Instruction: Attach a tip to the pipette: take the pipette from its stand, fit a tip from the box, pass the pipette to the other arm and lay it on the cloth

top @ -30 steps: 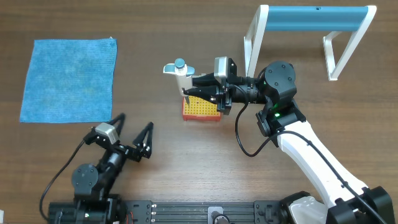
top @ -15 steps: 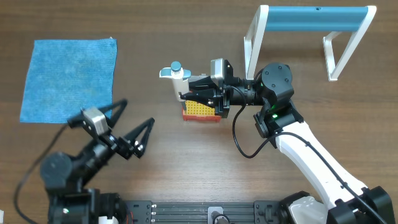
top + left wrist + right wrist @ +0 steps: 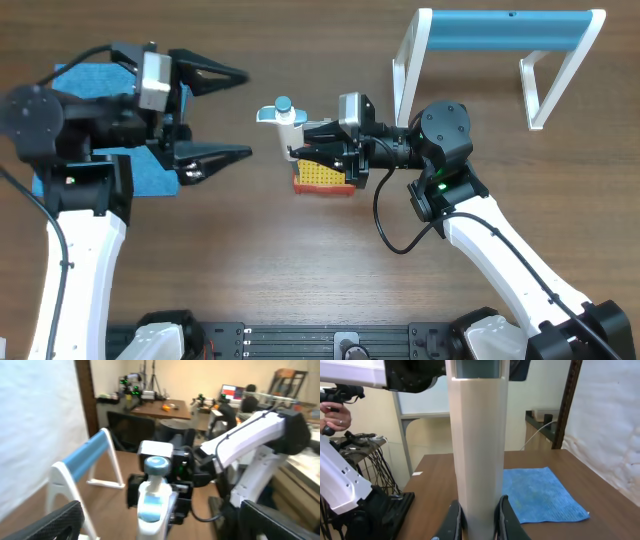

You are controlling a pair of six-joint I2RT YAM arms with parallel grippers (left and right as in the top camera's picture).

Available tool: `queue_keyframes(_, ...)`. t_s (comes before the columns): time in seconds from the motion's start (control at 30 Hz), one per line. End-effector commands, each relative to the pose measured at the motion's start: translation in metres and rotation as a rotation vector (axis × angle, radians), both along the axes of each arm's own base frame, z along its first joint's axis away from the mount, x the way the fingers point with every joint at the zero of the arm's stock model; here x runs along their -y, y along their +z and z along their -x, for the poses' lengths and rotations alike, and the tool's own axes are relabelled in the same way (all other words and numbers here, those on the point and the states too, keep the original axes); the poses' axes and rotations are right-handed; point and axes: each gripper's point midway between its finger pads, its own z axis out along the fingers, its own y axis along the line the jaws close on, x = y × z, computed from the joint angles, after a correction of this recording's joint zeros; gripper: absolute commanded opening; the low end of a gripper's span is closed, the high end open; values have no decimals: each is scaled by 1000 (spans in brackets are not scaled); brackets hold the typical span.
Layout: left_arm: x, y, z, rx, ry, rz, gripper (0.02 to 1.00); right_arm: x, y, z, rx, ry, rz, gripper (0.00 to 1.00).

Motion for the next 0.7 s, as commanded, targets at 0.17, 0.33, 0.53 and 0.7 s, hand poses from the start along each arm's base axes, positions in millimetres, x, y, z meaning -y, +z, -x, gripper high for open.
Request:
queue_keyframes(0.17,10,-8,-4,-91,-60,-1,996,1,29,-2,97,-39,-70,77)
queue_keyframes(0.33,33,-14,3,-100,-148,-4,996,-4,33,4,113,-20,-82,77)
queue_keyframes(0.53,49,-18,-1,-58,-180,4,785,-4,33,4,112,-20,-82,77)
queue_keyframes(0.7,59,-15,-1,-58,-178,18,573,-4,33,4,111,-20,-81,77)
